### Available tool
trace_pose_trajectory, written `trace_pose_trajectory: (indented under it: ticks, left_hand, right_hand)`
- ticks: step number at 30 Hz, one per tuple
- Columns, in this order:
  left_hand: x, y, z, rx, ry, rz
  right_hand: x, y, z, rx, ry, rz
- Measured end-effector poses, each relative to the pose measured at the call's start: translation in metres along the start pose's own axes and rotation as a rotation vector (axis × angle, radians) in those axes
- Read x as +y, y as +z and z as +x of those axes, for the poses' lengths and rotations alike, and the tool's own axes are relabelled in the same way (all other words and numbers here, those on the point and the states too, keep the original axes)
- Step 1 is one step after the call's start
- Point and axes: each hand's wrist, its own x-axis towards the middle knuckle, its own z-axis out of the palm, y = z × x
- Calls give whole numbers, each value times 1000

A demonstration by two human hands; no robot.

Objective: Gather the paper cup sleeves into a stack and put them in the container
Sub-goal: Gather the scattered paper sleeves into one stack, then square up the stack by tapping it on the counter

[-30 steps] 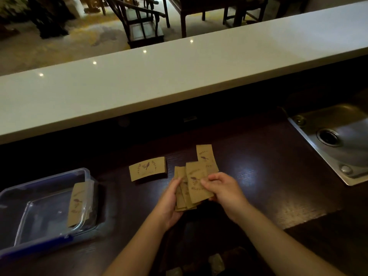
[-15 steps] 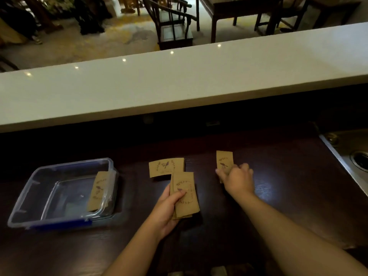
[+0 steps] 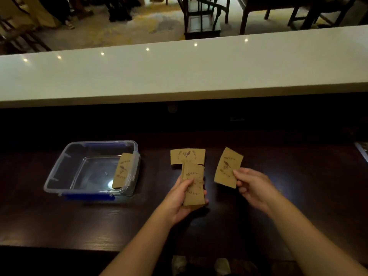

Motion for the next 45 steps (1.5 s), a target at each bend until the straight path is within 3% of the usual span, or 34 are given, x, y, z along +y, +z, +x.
trace_pose_trajectory:
  ticks: [4, 11, 18, 23, 26, 31, 35, 41, 45]
  left_hand:
    - [0, 5, -3, -54, -39, 147]
    - [3, -4, -11, -167, -14, 254]
    - [28, -20, -24, -267, -148, 284]
    - [54, -19, -26, -324, -303, 450]
    - [72, -16, -23, -183, -261, 537]
    - [80, -11, -1, 304, 114, 456]
    - [74, 1, 24, 487, 364, 513]
    - [75, 5, 52, 661, 355, 626]
    - [78, 2, 61, 721, 278, 707]
  right_hand:
    - [28, 31, -30, -109, 66, -112]
    - [41, 64, -39, -52, -46, -497]
    - [31, 68, -22, -124, -60, -370]
    - [21, 75, -8, -257, -75, -503]
    - [16, 76, 3, -150, -111, -376]
    - [14, 85, 17, 15, -118, -233]
    - [14, 107, 27, 172, -176, -276]
    - [12, 122, 47, 378, -160, -501]
    - [12, 124, 57, 363, -121, -502]
